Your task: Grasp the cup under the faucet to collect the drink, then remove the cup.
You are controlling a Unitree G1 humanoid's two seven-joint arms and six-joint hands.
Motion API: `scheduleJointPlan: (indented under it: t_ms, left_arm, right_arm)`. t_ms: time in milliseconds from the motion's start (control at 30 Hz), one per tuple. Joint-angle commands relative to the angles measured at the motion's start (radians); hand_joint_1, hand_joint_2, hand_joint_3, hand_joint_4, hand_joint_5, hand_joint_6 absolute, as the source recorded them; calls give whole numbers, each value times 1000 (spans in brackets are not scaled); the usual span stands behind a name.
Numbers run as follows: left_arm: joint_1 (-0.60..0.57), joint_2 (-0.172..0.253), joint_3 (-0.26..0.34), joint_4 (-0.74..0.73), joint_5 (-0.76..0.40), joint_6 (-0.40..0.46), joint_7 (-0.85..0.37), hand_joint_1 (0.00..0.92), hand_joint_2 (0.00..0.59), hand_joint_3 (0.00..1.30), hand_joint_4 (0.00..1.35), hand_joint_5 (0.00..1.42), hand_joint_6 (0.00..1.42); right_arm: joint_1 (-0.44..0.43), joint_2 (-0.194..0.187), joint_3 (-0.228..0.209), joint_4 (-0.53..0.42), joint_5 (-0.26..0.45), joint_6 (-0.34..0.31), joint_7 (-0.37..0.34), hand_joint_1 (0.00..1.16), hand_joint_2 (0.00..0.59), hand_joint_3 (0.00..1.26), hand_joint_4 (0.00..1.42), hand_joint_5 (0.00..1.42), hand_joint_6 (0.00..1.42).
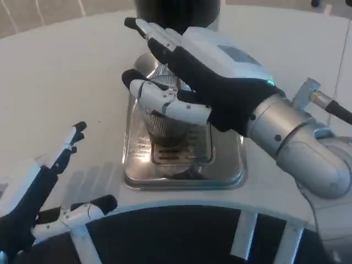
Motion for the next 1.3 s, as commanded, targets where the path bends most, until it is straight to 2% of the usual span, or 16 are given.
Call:
scheduleJointPlan:
  t_ms: [33,467,967,1133,1300]
  left_arm:
    - [-17,-22,-20,2,-3,26,0,88,21,0,0,168,185]
    - [-100,-62,-73,15,36,67,22,93,28,0,0,182,187]
    - [-219,-106,-152,67,91,116,40,94,29,0,0,186,188]
    - [-274,-121,-177,113,101,138,49,95,29,0,0,186,188]
    - [-305,-120,-192,150,100,143,60,97,32,0,0,187,188]
  right_arm:
    - [31,10,34,-18,24,-26,51,0,453,0,0,0,0]
    - [55,-1,15,-43,24,-21,60,0,457,0,0,0,0]
    - [63,4,4,-41,21,-15,63,0,464,0,0,0,0]
    - [59,4,-6,-38,21,-15,61,0,464,0,0,0,0]
    - [66,3,-37,-50,23,-12,47,0,465,0,0,0,0]
